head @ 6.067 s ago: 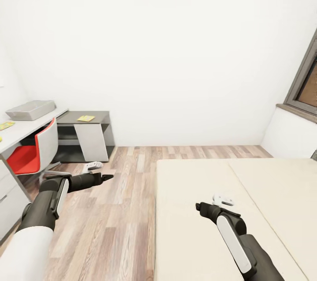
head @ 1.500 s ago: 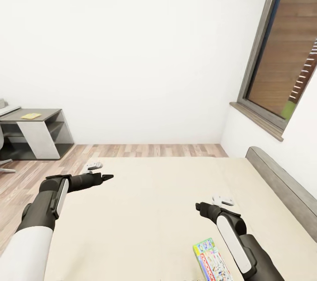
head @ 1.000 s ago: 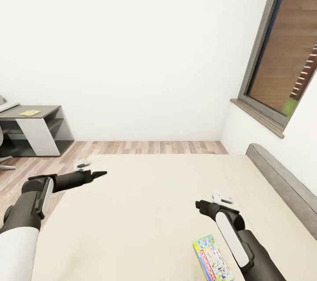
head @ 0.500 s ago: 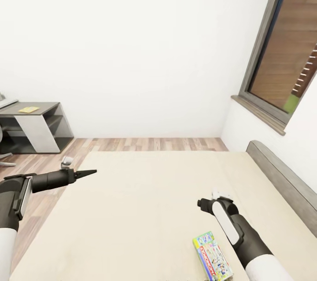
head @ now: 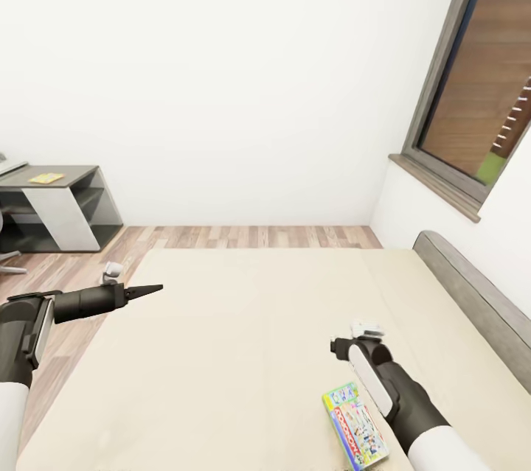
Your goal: Put all the toys in the child's room - the three board games (two on the bed and one on the table), the two jigsaw puzzles on the table, and the tennis ball on the table - inside the toy box on the table in the child's room.
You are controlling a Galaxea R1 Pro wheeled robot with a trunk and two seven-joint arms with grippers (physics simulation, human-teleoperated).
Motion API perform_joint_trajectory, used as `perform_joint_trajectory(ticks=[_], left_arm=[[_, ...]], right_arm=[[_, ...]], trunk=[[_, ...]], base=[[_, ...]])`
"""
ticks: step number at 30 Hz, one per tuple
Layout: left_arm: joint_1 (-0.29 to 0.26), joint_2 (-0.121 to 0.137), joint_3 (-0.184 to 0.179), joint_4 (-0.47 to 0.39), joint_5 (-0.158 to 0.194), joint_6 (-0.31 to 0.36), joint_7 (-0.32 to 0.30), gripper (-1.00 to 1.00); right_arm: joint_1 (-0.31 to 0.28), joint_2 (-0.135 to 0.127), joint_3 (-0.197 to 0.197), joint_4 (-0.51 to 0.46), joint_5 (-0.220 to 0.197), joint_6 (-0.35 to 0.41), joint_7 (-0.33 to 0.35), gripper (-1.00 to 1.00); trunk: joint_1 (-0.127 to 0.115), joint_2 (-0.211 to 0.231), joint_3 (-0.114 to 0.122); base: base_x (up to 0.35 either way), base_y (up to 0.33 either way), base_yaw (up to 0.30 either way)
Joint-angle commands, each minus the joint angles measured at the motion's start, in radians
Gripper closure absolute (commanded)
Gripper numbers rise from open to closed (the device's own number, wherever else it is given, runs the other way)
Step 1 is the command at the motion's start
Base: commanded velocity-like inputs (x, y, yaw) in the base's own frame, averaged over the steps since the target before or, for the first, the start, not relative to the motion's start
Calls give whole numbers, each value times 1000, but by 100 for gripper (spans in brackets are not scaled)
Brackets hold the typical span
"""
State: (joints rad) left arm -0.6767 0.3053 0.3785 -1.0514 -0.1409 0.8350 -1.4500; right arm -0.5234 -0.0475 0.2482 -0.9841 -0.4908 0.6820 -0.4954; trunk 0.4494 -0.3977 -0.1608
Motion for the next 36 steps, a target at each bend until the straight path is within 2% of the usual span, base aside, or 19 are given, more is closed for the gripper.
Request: perform_joint_trajectory(ticks=[1, 5, 12, 18, 23, 29, 36], left_arm=[[-1, -1, 2, -1, -11, 10, -9, -100], [-1, -1, 2, -1, -11, 10, -9, -100], [-1, -1, 1, -1, -15, 8, -5, -100], [-1, -2, 2, -1, -18, 7, -2, -100], [-1, -2, 2, -1, -18, 6, -1, -100], [-1, -2, 2, -1, -19, 6, 2, -100], [-1, -2, 2, -1, -19, 6, 2, -100]], right_arm=[[-1, -1, 7, 14, 14, -4, -9, -100], [-1, -1, 11, 68, 54, -54, -4, -100], [-1, -13, 14, 105, 67, -88, 24, -100], [-1, -32, 14, 119, 70, -95, 120, -100], [-1, -50, 14, 137, 70, -97, 173, -100], [-1, -58, 14, 173, 74, -109, 231, -100], [-1, -75, 12, 197, 128, -150, 283, -100]], trunk=[[1, -2, -4], [1, -2, -10], [1, -2, -22], [1, -2, -32], [1, -2, -40], [1, -2, -50], [1, -2, -62]], base=[[0, 0, 0], [0, 0, 0], [0, 0, 0], [0, 0, 0], [0, 0, 0], [0, 0, 0], [0, 0, 0]])
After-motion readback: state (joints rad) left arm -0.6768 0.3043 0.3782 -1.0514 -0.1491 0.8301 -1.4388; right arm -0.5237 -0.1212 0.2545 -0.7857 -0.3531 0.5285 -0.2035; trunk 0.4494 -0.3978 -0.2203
